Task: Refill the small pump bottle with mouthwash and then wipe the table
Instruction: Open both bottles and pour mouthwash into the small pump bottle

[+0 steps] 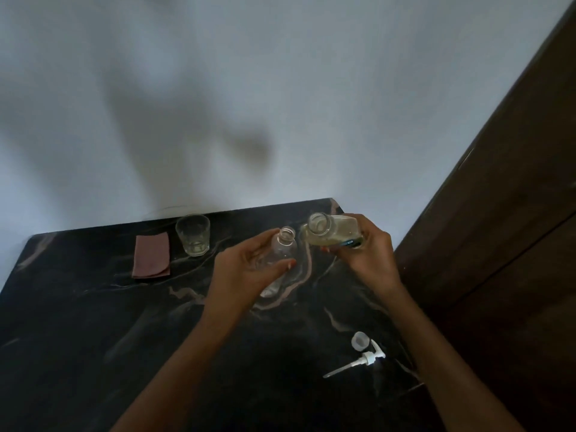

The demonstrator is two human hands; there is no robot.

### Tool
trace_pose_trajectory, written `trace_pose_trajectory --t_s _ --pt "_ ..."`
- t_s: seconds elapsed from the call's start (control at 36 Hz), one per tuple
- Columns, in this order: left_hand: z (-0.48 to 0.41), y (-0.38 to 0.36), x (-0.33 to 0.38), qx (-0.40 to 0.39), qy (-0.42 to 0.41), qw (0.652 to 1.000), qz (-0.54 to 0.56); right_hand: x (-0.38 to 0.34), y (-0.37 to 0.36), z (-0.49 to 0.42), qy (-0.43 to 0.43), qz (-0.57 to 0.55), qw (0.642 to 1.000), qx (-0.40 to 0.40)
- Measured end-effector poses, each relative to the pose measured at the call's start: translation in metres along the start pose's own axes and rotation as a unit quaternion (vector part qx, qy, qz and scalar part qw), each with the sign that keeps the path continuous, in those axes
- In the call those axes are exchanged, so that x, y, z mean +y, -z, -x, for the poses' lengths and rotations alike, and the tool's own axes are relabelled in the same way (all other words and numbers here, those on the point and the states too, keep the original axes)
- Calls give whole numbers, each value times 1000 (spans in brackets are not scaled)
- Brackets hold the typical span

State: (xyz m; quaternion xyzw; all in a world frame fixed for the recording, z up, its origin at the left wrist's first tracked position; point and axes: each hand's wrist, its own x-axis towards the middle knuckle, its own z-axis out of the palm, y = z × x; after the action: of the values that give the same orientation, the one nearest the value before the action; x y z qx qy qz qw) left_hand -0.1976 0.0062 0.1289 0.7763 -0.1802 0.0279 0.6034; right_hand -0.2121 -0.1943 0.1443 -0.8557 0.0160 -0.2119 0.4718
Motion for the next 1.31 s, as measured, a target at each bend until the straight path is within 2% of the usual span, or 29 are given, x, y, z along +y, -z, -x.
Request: trace_pose_trajectory --t_s 0.56,1.31 --pt "8 1 18 16 -20 1000 -11 -22 13 -12 111 135 985 -1" --pt "10 1 23 7 0 1000 -19 -29 22 -18 183 248 951 16"
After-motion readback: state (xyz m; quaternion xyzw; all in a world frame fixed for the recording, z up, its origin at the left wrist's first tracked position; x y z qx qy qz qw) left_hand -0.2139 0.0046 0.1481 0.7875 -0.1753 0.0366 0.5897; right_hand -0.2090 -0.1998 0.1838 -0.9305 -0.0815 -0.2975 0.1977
